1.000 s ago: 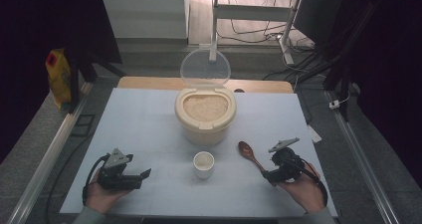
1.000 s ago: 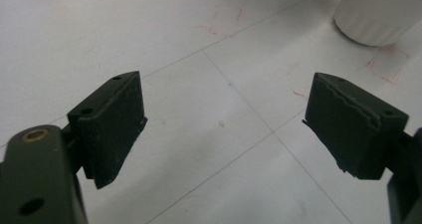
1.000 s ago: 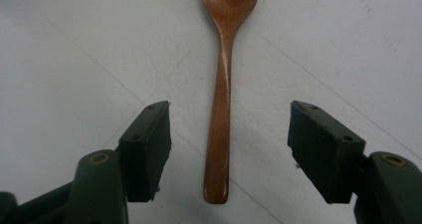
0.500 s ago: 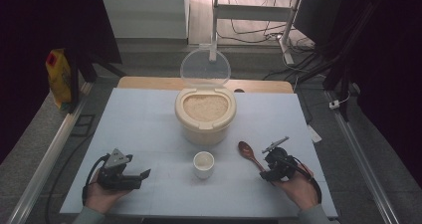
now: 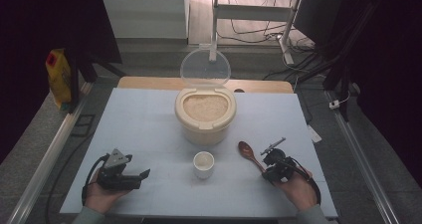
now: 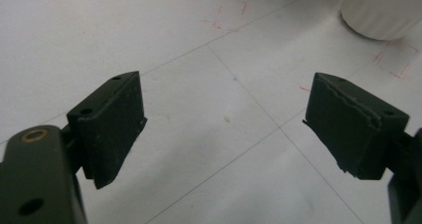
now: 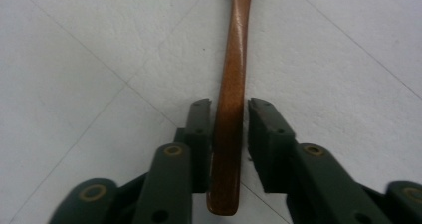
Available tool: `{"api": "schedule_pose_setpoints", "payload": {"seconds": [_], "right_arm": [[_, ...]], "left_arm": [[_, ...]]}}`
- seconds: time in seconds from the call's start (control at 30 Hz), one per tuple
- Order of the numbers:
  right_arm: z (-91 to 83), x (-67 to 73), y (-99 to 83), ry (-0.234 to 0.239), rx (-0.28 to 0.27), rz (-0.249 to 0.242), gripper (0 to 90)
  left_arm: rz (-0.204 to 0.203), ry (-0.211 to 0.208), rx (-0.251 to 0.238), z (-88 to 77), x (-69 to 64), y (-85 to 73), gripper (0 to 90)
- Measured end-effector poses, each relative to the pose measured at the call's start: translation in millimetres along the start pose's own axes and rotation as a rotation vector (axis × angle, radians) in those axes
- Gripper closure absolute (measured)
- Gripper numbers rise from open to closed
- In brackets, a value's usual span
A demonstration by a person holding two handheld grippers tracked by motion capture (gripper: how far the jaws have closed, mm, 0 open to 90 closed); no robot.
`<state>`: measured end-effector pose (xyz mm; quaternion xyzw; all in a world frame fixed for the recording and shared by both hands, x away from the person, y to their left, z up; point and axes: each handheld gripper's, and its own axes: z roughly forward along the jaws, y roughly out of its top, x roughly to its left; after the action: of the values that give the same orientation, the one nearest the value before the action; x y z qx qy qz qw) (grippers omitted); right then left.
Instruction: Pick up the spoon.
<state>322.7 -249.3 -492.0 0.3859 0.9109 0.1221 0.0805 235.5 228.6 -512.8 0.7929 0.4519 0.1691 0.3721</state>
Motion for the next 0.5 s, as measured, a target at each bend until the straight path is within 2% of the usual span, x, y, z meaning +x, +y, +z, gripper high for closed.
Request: {"api": "schedule_pose_setpoints", "payload": {"seconds": [0.17, 0.5], "right_arm": [[0.4, -1.9, 0.6, 0.011, 0.003, 0.023, 77.4], [-2.1, -5.4, -2.4, 0.027, -0.011, 0.007, 77.8]], "left_arm": [[0.001, 0.002, 0.001, 0.0, -0.5, -0.1, 15.5], [0.001, 0.003, 0.004, 0.9, -0.4, -0.6, 15.5]]}}
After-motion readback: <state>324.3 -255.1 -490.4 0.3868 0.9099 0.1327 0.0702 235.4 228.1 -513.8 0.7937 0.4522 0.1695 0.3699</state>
